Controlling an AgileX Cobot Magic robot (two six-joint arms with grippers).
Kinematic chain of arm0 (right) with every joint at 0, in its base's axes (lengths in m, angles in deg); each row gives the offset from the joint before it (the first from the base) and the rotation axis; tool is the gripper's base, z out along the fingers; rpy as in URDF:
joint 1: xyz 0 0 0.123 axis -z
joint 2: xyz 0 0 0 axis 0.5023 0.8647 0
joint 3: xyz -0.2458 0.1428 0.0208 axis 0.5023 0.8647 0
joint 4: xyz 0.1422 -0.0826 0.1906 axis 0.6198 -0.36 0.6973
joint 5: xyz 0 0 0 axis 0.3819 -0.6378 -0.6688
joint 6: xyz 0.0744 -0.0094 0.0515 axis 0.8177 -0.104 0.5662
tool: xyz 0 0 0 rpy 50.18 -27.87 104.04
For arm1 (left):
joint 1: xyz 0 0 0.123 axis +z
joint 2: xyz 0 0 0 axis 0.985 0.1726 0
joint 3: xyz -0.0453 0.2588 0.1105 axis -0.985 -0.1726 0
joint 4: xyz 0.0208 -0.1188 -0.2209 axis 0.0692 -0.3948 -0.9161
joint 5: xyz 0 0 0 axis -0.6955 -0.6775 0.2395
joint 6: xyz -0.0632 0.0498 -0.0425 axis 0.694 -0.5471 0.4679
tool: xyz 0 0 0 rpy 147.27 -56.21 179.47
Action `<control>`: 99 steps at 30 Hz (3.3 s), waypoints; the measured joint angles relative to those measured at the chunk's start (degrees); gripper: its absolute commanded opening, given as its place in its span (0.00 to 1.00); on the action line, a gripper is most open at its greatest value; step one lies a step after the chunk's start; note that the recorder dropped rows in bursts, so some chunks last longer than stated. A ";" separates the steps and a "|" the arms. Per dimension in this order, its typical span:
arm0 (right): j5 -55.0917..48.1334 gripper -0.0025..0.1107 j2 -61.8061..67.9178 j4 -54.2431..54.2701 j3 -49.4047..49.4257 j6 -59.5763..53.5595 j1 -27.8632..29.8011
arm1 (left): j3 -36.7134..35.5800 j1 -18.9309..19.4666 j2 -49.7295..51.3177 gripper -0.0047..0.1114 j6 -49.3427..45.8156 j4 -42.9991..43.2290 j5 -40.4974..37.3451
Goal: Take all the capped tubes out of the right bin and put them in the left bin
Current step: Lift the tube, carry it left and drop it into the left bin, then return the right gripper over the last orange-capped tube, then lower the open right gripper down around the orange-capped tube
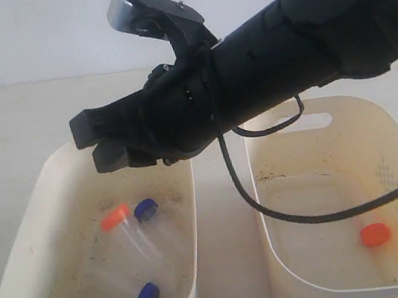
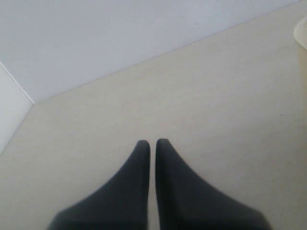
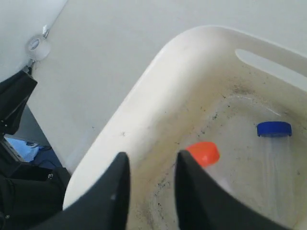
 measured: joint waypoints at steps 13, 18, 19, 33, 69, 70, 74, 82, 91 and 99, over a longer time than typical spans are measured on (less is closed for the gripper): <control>-6.28 0.02 -2.79 -33.59 -2.32 33.80 0.00 | 0.00 0.00 0.00 0.08 0.00 0.00 0.00; -27.29 0.02 -5.92 -59.38 -4.69 62.54 0.00 | 0.00 0.00 0.00 0.08 0.00 0.00 0.00; -31.92 0.02 -6.21 -61.87 -5.22 65.43 0.11 | 0.00 0.00 0.00 0.08 0.00 0.00 0.00; -40.66 0.02 -6.70 -68.14 -6.25 73.81 3.49 | 0.00 0.00 0.00 0.08 0.00 0.00 0.00; -32.16 0.02 5.50 -59.52 2.13 62.11 8.29 | 0.00 0.00 0.00 0.08 0.00 0.00 0.00; -32.00 0.02 5.50 -59.52 2.13 62.11 8.29 | 0.00 0.00 0.00 0.08 0.00 0.00 0.00; -31.79 0.02 5.50 -59.52 2.13 61.88 8.29 | 0.00 0.00 0.00 0.08 0.00 0.00 0.00; -32.00 0.02 5.50 -59.30 2.13 60.79 8.29 | 0.00 0.00 0.00 0.08 0.00 0.00 0.00; -33.57 0.02 -0.21 -58.91 2.13 59.92 9.09 | 0.00 0.00 0.00 0.08 0.00 0.00 0.00; -34.34 0.02 2.90 -59.45 2.13 59.35 9.80 | 0.00 0.00 0.00 0.08 0.00 0.00 0.00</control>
